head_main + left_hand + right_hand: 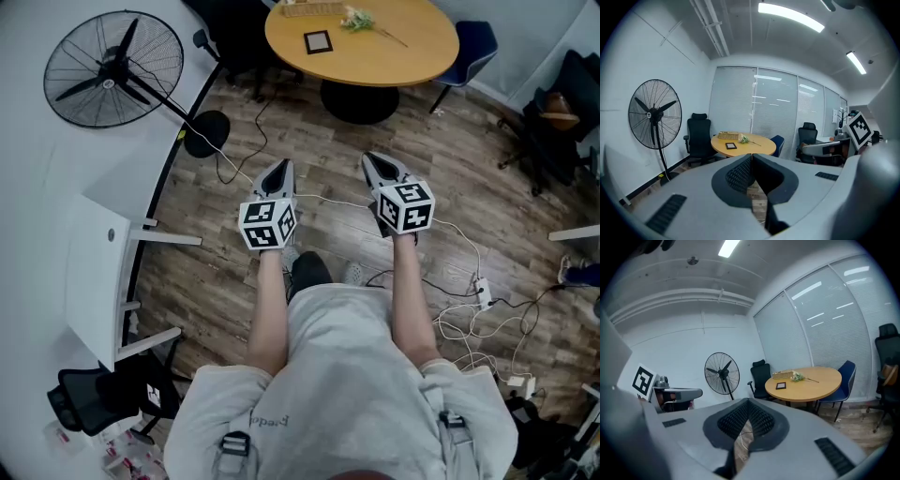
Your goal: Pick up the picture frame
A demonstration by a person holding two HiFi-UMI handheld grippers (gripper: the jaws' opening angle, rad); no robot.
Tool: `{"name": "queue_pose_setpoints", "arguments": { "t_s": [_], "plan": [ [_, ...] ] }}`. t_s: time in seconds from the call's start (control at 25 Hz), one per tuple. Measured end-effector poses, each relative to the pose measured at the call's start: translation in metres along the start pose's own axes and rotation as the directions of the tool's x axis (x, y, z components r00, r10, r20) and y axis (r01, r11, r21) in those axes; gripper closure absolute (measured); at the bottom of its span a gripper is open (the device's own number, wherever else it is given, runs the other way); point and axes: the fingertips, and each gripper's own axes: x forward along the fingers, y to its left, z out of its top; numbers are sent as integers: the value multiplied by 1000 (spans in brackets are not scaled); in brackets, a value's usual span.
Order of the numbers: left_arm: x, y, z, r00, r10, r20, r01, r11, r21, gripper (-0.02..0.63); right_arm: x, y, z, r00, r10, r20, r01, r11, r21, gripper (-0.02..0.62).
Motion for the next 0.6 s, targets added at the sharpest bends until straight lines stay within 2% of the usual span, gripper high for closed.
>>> {"name": "queue_pose_setpoints", "arguments": {
  "t_s": [0.28,0.6],
  "plan": [
    [-25,45,-24,992,120,-32,-122,991,-58,578,6,-12,-14,1000,-8,-1,8,996,86,574],
    [3,65,-11,984,175,-22,-176,984,-35,578,35,-29,-19,996,-61,-60,63,997,44,572]
  ]
}}
